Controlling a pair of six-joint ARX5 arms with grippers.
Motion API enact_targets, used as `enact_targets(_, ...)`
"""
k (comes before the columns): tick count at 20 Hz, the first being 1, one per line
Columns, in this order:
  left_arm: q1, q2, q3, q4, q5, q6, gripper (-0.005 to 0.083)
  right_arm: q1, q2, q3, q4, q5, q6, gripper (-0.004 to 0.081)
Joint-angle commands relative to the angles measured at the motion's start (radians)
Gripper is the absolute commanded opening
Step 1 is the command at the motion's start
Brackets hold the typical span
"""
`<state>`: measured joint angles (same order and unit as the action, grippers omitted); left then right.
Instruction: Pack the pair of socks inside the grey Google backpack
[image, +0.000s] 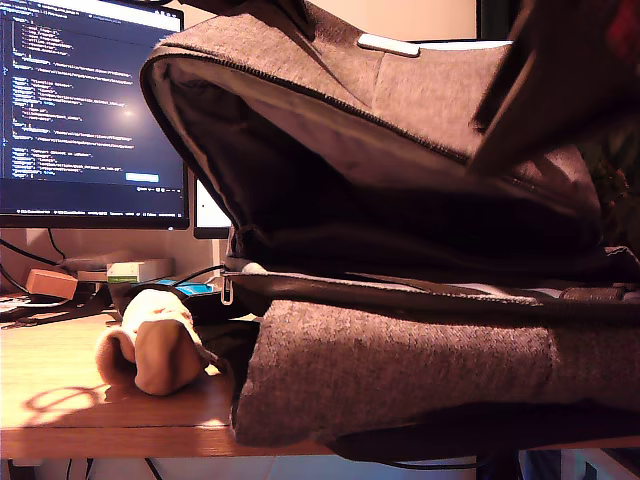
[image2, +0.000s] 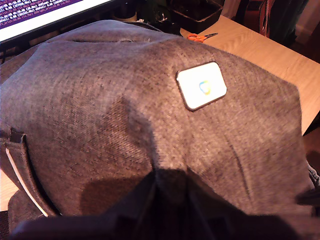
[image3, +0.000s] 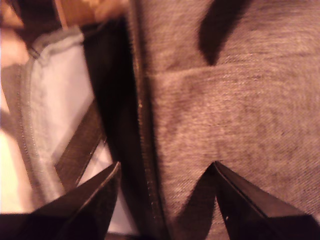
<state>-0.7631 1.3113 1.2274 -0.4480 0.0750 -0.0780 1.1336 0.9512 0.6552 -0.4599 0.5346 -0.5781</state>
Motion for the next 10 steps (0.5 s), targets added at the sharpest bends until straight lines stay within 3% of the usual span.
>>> enact_targets(1,0.002,-0.008,0.036,0.053,0.01,0.008,-0.0024,0.017,0.069,0.01,0.036,0.089,-0.029,0.0533)
enact_targets(4,0.002,-0.008,0.037,0.052,0.023,0.007,-0.0024,0.018,0.152,0.01,0.137,0.212,-0.032,0.0501)
enact_targets(7,0.002,-0.008,0.037,0.051,0.033,0.008,-0.0024,0.018,0.179,0.01,0.232,0.28,-0.053,0.0294)
enact_targets(10,0.002,-0.008,0.037,0.042,0.034,0.008,-0.0024,0.018,0.177,0.014,0.232,0.301,-0.055,0.0068)
